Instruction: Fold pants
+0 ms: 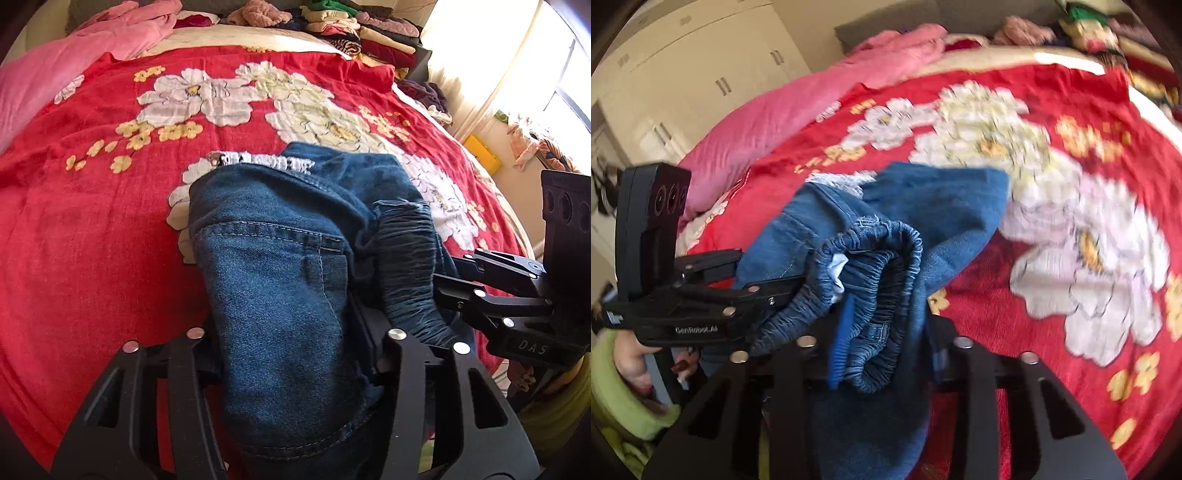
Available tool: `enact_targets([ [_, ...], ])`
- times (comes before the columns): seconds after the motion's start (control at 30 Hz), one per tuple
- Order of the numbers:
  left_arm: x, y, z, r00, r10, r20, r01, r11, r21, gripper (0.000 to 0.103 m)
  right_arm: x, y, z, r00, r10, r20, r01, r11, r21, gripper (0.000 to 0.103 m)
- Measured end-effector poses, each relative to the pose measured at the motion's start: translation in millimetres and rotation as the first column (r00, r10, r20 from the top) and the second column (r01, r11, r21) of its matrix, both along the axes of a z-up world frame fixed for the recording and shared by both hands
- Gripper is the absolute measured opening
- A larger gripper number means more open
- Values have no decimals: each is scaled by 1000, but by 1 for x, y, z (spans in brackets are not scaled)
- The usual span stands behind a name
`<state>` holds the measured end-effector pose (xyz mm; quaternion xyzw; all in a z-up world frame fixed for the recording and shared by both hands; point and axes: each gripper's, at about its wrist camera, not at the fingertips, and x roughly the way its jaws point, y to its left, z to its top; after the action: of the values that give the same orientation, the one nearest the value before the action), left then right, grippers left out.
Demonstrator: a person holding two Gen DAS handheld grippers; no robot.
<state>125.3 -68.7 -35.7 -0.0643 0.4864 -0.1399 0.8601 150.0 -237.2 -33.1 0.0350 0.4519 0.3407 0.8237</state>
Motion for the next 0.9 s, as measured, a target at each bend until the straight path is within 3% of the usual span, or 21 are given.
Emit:
enact_targets([
  [0.1, 0, 0, 15, 1000, -9, 28, 9, 1000, -21, 31, 0, 4, 12, 999, 14, 36, -14, 1000, -1, 26],
  [0.5, 40, 7, 50, 995, 27, 97, -26, 1000, -9, 30, 37, 13, 49, 987, 0, 159, 1, 1000, -9, 26],
  [0.9, 63, 18, 47, 993, 58, 104, -59, 998, 9, 30, 72, 28, 39, 986, -33, 162, 42, 998, -52, 26],
])
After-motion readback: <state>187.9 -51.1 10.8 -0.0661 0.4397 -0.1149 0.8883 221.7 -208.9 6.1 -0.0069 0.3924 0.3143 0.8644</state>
